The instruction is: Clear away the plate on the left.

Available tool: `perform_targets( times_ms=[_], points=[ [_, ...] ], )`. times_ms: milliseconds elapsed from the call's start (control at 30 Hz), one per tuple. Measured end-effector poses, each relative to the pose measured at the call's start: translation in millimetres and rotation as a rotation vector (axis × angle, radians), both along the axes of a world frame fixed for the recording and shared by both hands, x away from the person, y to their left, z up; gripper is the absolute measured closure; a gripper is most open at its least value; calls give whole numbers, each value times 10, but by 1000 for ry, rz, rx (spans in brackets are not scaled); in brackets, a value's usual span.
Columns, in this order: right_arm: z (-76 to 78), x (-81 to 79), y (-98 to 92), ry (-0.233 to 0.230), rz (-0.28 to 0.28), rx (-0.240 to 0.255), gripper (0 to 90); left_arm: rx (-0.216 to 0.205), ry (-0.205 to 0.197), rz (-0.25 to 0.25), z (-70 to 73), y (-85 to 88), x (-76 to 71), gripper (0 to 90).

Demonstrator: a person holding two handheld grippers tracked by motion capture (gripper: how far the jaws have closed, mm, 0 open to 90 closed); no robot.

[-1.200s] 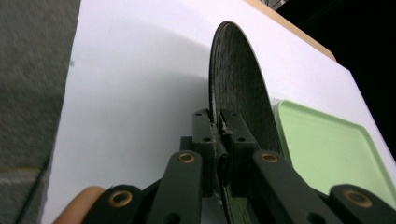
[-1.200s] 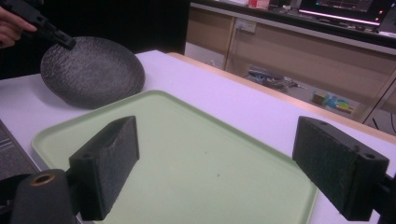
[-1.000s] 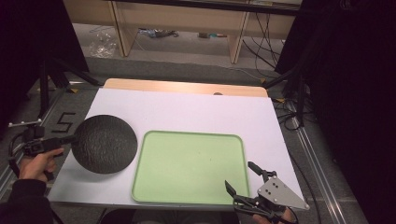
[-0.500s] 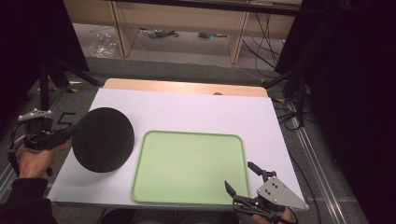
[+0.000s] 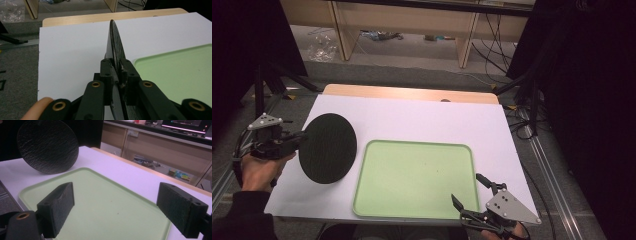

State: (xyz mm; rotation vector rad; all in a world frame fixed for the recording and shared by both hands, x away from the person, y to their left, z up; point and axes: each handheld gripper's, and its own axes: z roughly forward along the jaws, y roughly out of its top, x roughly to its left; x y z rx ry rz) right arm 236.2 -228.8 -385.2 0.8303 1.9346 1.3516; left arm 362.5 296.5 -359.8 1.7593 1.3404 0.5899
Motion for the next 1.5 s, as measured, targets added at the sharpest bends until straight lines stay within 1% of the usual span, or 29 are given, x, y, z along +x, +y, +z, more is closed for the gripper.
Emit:
perform_targets(
  times_ms=[33, 67, 133, 167, 200, 233, 267, 300, 333, 367, 400, 433, 467, 533, 600, 633, 667, 733, 800, 833, 867, 967, 1033, 1067, 1100, 1267, 1367, 1400, 1500],
  points=[
    [0, 0, 0, 0, 0, 0, 154, 0, 0, 0, 0, 0, 0, 806],
    [0, 0, 0, -1, 2, 0, 154, 20, 7, 3, -44, -38, 19, 804],
    [2, 0, -2, 10, 8, -6, 154, 5, 24, -16, -109, -69, 45, 791],
    [-1, 1, 1, 7, 12, -7, 154, 20, 18, -29, -113, -68, 45, 765],
    [-4, -2, 5, 8, 11, -9, 154, 2, 20, -29, -108, -78, 54, 758],
    [-11, 5, 15, 1, 18, -1, 154, 14, 31, -29, -98, -86, 57, 753],
    [-10, 7, 14, -3, 19, -4, 154, 42, 28, -30, -95, -104, 56, 753],
    [-13, 10, 18, -5, 19, -2, 154, 87, 33, -38, -96, -109, 52, 743],
    [-13, 10, 18, -5, 19, -2, 154, 87, 33, -38, -96, -109, 52, 737],
    [-9, 2, 16, 2, 14, -11, 154, 168, 92, -45, -166, -169, 79, 695],
    [-7, -3, 18, 10, 19, -11, 154, 150, 108, -38, -224, -212, 92, 691],
    [-9, -4, 24, 8, 18, -9, 154, 153, 101, -45, -217, -193, 83, 695],
    [-4, -7, 23, 11, 24, -13, 154, 127, 106, -64, -204, -181, 90, 720],
    [-5, -9, 24, 2, 27, -13, 154, 133, 109, -82, -191, -204, 97, 757],
    [-5, -6, 21, 10, 26, -15, 154, 126, 113, -102, -181, -210, 106, 755],
    [-6, -8, 21, 12, 28, -15, 154, 101, 121, -96, -187, -225, 110, 752],
    [-8, -11, 21, 14, 30, -12, 154, 107, 132, -106, -190, -213, 116, 747],
    [-7, -4, 15, 4, 28, -14, 154, 71, 153, -113, -243, -220, 142, 727],
    [-7, -7, 18, 7, 30, -13, 154, 73, 176, -107, -284, -212, 151, 719],
    [-4, -9, 18, 8, 35, -15, 154, 67, 175, -88, -288, -207, 156, 731],
    [-4, -12, 25, 5, 30, -12, 154, 79, 192, -97, -280, -177, 160, 748],
    [-5, -11, 22, 7, 32, -19, 154, 6, 188, -92, -321, -94, 169, 776],
    [-5, -10, 21, 11, 34, -20, 154, -6, 187, -89, -331, -76, 173, 778],
    [-5, -9, 21, 6, 33, -18, 154, -56, 177, -57, -361, -63, 187, 778],
    [-6, -9, 21, 5, 34, -15, 154, -68, 180, -58, -369, -43, 193, 779],
    [-1, -13, 28, 8, 40, -16, 154, -96, 185, -53, -385, -7, 218, 781],
    [-4, -10, 33, 0, 41, -18, 154, -130, 192, -22, -393, 19, 264, 782],
    [0, -12, 29, 10, 43, -18, 154, -136, 193, -18, -389, 19, 279, 782],
    [-4, -7, 30, 9, 41, -20, 154, -139, 187, -15, -381, 18, 296, 782]
  ],
)
